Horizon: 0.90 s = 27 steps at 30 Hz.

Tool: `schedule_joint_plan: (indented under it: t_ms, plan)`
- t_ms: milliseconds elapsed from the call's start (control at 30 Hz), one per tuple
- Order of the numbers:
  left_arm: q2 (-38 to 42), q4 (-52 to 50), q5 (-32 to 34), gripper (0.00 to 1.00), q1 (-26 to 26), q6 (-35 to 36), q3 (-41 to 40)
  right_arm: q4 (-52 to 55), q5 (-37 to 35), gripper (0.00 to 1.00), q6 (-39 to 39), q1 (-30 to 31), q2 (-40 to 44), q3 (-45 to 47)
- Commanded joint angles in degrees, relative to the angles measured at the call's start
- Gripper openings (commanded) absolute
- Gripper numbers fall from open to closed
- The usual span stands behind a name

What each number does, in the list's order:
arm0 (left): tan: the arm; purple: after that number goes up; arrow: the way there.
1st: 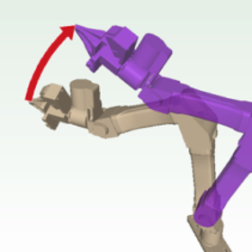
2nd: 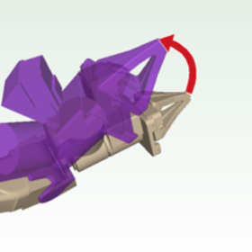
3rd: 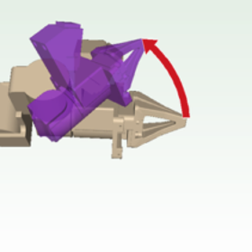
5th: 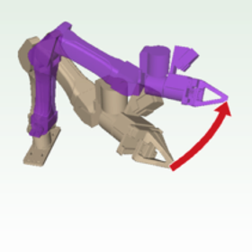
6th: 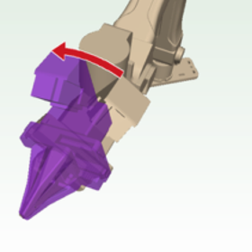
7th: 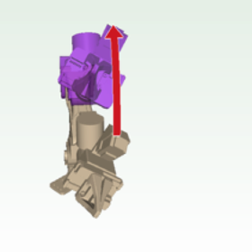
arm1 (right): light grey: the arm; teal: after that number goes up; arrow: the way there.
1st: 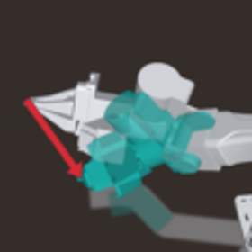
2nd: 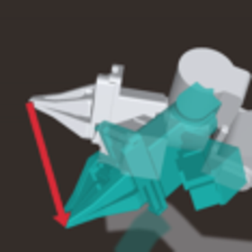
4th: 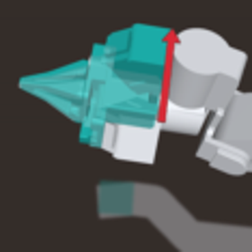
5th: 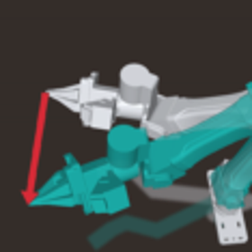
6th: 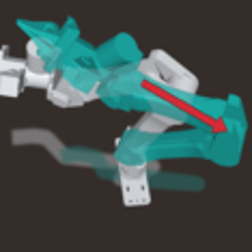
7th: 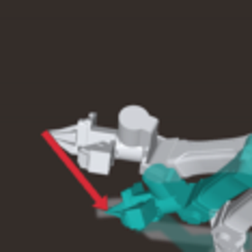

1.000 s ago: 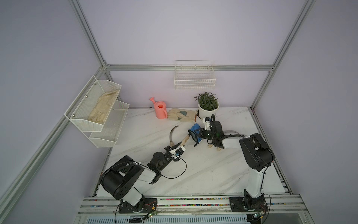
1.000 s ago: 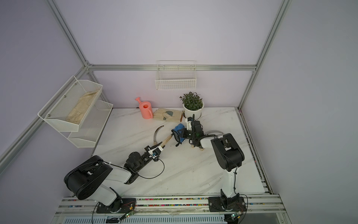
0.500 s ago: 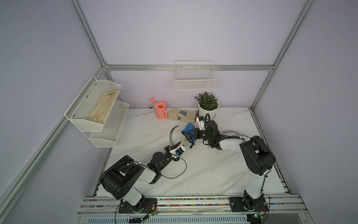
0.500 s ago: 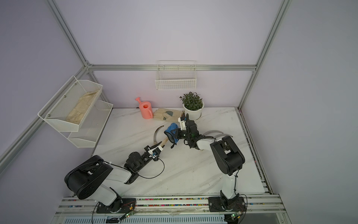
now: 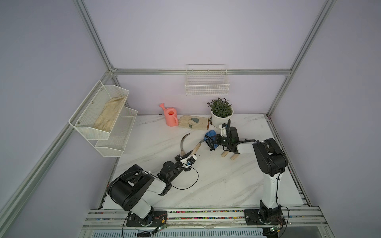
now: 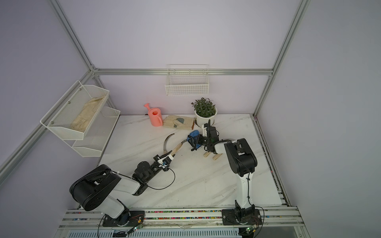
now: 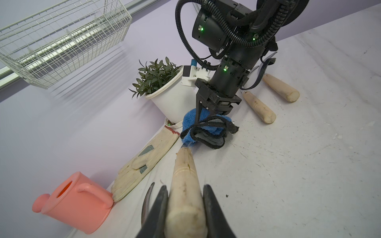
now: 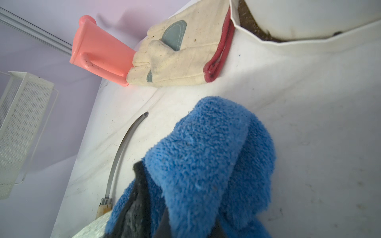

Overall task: Wipe small sickles with rags
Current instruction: Wipe the small sickle.

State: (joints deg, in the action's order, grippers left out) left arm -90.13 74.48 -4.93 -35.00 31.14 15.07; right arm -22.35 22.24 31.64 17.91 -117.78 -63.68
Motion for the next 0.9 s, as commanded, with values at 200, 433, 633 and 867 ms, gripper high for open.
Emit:
schedule_joint_plan:
  t_ms: [200, 433, 633, 867]
  plan:
    - [-0.5, 5.7, -3.3, 0.0, -0.6, 0.1, -1.4, 5.4, 1.7, 0.0, -2.3, 10.7, 6.8, 0.4]
    - [-1.4, 6.6, -2.9, 0.0, -0.6, -0.1, -1.4, 3.5, 5.0, 0.0, -2.1, 12.9, 8.5, 1.4]
    - [-1.0, 7.4, -2.8, 0.0, -0.6, -0.4, -1.8, 5.3, -1.1, 0.0, -1.5, 7.9, 1.8, 1.0]
    - [-1.2, 7.8, -2.2, 0.0, -0.6, -0.5, -1.9, 8.3, -11.1, 0.0, -1.7, 1.4, -2.0, 2.3]
